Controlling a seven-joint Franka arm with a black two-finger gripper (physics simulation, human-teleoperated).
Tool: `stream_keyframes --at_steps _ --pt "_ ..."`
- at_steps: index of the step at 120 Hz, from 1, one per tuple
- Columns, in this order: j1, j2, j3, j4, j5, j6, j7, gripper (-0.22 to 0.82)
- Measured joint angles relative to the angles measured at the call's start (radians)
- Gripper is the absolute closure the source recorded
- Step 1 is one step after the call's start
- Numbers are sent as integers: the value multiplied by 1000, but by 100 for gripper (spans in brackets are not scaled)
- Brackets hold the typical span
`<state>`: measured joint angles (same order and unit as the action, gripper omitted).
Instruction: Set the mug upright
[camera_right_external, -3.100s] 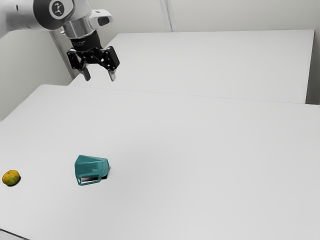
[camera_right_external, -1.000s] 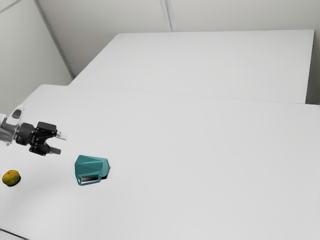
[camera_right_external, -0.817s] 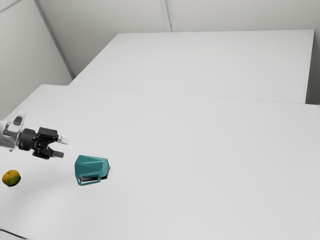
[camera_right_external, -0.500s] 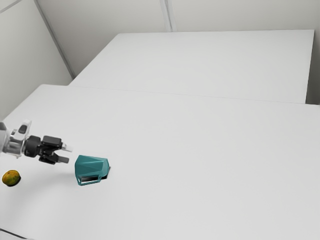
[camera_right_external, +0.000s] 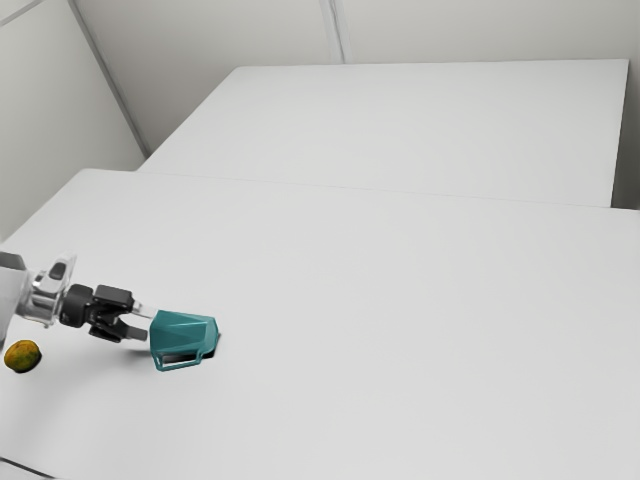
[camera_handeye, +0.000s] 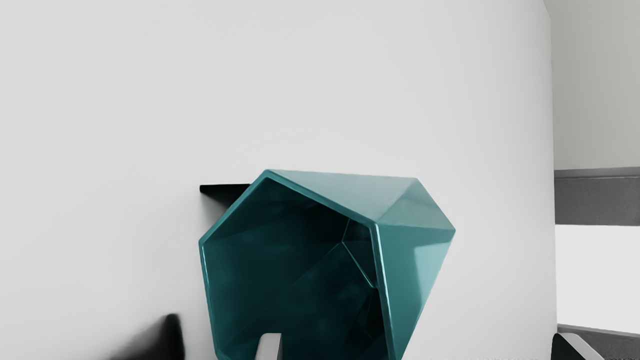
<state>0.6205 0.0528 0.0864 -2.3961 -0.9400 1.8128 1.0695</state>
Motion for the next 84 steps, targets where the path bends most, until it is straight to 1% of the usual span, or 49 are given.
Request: stream_keyframes --at_steps 48,84 --pt "-53 15 -1 1 -2 8 14 2" --pt "-52 38 -3 1 -61 -9 66 2"
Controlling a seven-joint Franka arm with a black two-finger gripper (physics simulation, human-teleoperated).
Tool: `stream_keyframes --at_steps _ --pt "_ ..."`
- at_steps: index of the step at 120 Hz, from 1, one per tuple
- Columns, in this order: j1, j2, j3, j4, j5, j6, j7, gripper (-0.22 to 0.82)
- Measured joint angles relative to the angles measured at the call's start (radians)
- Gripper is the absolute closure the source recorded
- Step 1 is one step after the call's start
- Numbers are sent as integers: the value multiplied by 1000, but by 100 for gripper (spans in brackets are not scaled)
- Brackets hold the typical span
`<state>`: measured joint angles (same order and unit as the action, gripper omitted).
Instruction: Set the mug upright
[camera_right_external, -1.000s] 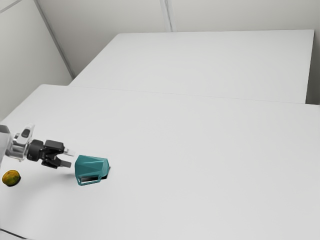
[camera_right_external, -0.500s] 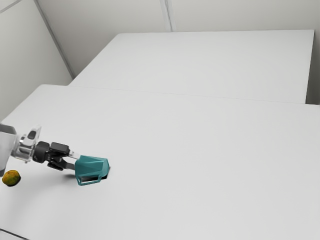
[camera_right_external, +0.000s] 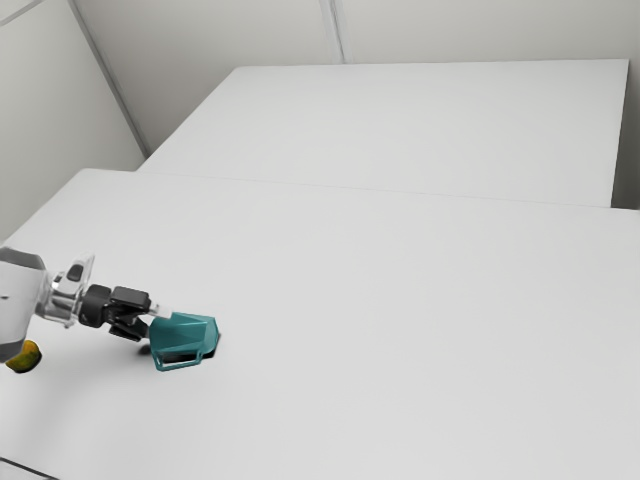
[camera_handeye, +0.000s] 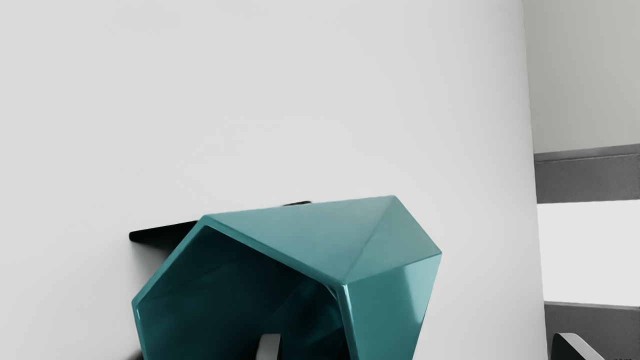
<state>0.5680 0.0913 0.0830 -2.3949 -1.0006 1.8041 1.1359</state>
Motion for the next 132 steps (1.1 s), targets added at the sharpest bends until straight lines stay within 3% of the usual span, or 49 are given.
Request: stream_keyframes --at_steps 33,92,132 --pt "-29 8 -1 0 -21 -9 38 5" --pt "-30 7 -2 0 -33 -13 73 64" --pt "-45 -27 -2 -1 -31 -9 75 76"
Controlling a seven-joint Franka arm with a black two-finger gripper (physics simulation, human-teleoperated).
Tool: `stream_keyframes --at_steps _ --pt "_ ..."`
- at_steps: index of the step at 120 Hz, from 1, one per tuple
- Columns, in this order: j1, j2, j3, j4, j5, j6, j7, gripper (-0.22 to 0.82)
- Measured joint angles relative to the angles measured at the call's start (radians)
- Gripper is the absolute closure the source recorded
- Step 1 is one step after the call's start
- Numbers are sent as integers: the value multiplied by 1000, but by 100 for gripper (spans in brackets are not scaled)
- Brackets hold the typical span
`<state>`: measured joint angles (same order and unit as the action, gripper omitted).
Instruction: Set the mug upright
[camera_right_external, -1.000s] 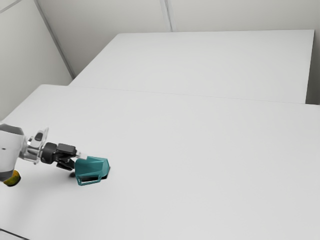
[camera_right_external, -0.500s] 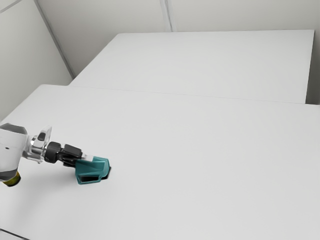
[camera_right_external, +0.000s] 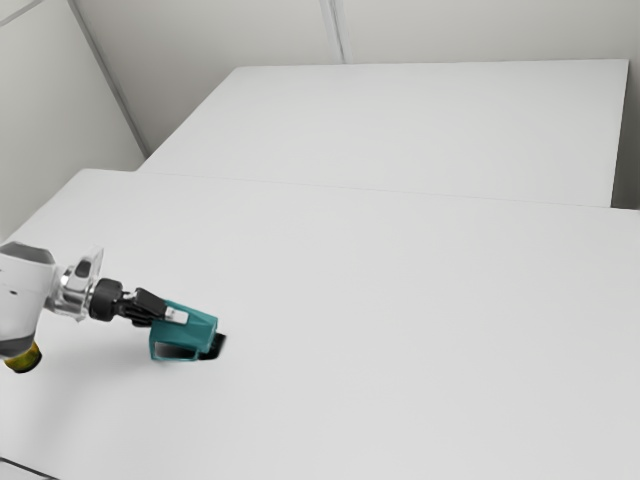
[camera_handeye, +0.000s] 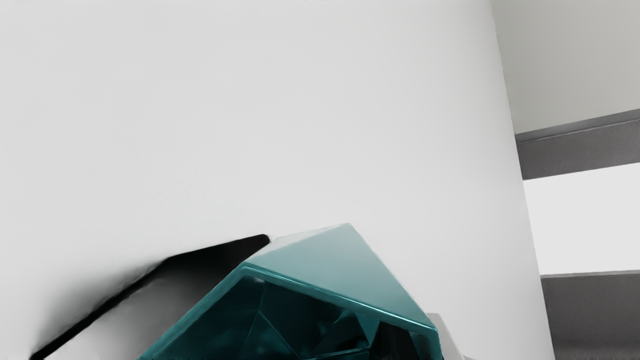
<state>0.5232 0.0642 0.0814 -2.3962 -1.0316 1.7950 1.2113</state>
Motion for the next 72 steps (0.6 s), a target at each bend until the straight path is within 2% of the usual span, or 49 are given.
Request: stream_keyframes --at_steps 36,47,57,72 --pt "-58 -80 2 9 17 10 -20 78" --pt "-90 -105 4 49 71 15 -41 78" --pt "-150 -118 6 107 150 19 -74 78" --pt "-301 -122 50 158 256 35 -133 78"
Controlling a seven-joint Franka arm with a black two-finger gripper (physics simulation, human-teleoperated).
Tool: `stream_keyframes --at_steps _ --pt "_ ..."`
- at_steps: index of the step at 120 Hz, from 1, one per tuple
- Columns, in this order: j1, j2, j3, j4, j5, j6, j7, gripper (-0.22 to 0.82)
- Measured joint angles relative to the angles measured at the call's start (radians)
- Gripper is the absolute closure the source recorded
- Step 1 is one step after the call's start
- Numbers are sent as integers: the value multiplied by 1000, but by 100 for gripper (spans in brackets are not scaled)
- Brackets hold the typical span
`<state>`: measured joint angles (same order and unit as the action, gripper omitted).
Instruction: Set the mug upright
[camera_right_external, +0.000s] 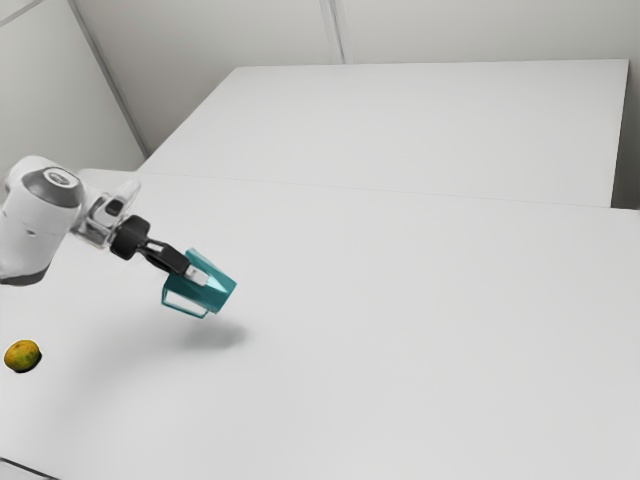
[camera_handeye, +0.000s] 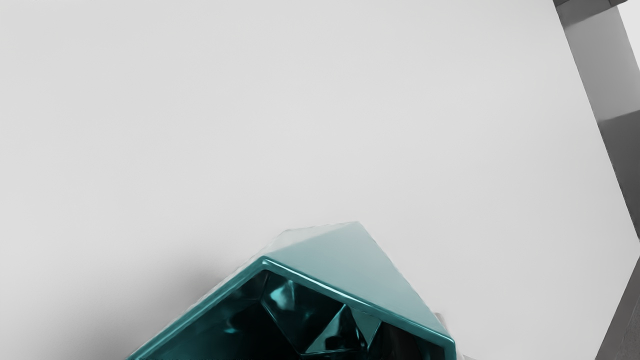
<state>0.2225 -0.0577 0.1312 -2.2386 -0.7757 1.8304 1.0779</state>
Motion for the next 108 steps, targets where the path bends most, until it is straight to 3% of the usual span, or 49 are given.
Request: stream_keyframes --at_steps 13,29,66,108 --pt "-130 2 71 42 91 14 -62 78" --pt "-187 -14 76 93 253 35 -158 78" --pt "-196 -89 -63 80 596 119 -409 78" --pt "-212 -111 -116 -61 795 294 -677 78"
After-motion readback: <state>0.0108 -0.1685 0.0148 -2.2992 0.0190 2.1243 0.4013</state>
